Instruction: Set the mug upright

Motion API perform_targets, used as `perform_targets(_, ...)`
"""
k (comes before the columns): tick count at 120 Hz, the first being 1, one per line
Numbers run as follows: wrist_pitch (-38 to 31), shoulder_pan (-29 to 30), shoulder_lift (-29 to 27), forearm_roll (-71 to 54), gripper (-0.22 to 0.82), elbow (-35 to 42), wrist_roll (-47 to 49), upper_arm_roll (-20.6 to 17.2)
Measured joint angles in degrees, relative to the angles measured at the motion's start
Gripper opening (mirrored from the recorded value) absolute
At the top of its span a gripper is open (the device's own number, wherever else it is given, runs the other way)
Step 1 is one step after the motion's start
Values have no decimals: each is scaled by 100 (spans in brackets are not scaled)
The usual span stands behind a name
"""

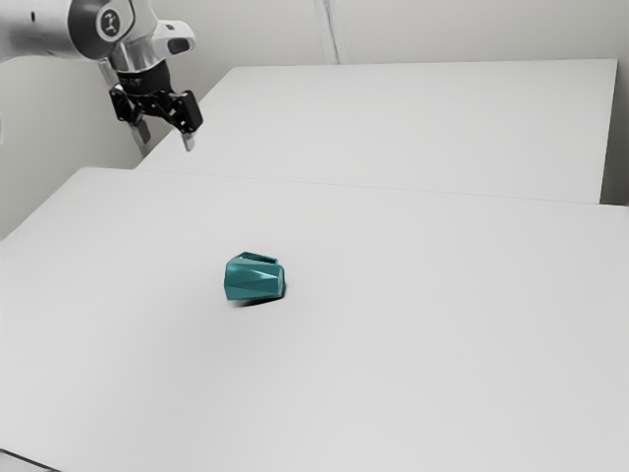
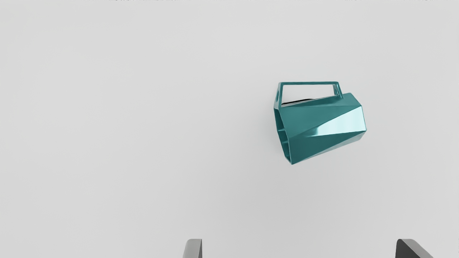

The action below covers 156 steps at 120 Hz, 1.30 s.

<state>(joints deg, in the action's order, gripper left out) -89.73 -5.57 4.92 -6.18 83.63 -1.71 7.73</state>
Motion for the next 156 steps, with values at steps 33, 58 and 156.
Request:
perform_targets(33, -518, 114, -163, 592, 59, 610, -13, 130)
perform_targets(58, -1475, 462, -765, 1842, 59, 2210, -23, 556)
perform_targets(156, -2512, 365, 497, 5604, 59, 3532, -2157, 1821)
